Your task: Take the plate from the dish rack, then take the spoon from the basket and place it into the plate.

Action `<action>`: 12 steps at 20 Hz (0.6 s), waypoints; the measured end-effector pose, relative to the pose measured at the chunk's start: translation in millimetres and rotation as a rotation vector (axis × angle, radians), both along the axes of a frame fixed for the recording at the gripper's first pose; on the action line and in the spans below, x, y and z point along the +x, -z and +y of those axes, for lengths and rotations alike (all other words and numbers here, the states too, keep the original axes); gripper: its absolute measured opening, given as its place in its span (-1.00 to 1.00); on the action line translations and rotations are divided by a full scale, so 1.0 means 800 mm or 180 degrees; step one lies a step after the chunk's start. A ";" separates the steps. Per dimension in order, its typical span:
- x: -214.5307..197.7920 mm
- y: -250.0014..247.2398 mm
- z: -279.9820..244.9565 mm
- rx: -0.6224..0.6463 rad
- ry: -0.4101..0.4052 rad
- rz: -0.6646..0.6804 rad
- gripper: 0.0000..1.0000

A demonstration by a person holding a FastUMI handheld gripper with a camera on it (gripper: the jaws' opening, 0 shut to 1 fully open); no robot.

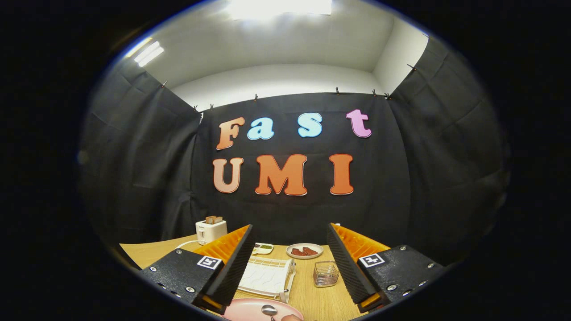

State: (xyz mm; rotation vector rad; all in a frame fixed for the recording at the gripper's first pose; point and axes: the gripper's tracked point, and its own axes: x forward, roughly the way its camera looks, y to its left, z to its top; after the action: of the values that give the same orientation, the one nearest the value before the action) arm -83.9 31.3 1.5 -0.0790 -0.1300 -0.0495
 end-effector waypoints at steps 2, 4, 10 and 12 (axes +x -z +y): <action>0.002 0.002 0.002 0.0012 -0.0018 0.0007 0.92; 0.002 0.004 0.002 0.0025 -0.0026 0.0018 0.92; 0.000 0.006 0.001 0.0035 -0.0015 0.0010 0.92; -0.001 0.004 0.005 0.0041 -0.0038 0.0003 0.92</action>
State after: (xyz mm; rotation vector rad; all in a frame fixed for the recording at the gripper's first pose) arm -84.9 34.9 -2.0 -0.0654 -0.1291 -0.0383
